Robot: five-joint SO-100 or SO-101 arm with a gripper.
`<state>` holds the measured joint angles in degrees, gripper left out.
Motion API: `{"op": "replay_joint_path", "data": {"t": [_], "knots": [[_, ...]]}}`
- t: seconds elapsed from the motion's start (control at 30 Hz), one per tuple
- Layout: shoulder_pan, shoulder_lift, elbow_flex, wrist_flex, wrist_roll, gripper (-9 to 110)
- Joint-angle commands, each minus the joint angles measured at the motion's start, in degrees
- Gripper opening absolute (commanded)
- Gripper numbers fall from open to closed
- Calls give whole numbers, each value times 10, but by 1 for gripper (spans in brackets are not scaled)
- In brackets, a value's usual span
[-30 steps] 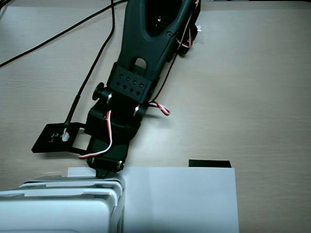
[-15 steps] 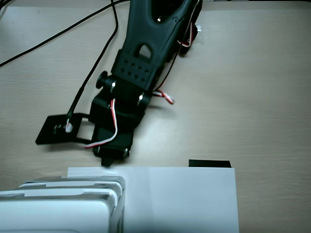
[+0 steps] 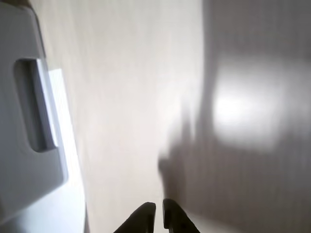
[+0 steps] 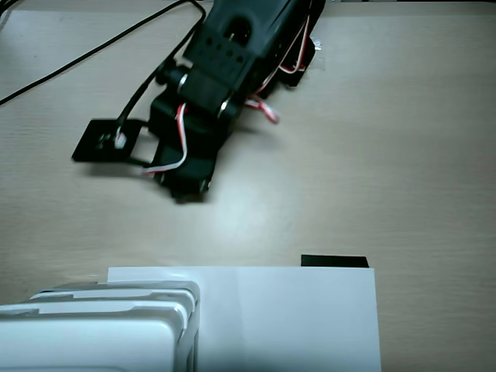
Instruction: Close drawer.
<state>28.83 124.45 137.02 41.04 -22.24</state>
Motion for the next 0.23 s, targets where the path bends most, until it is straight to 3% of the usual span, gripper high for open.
{"op": "replay_joint_path", "data": {"t": [0.0, 0.2], "knots": [[5, 60, 40, 3, -11, 0], [-3, 58, 36, 3, -9, 0]]}}
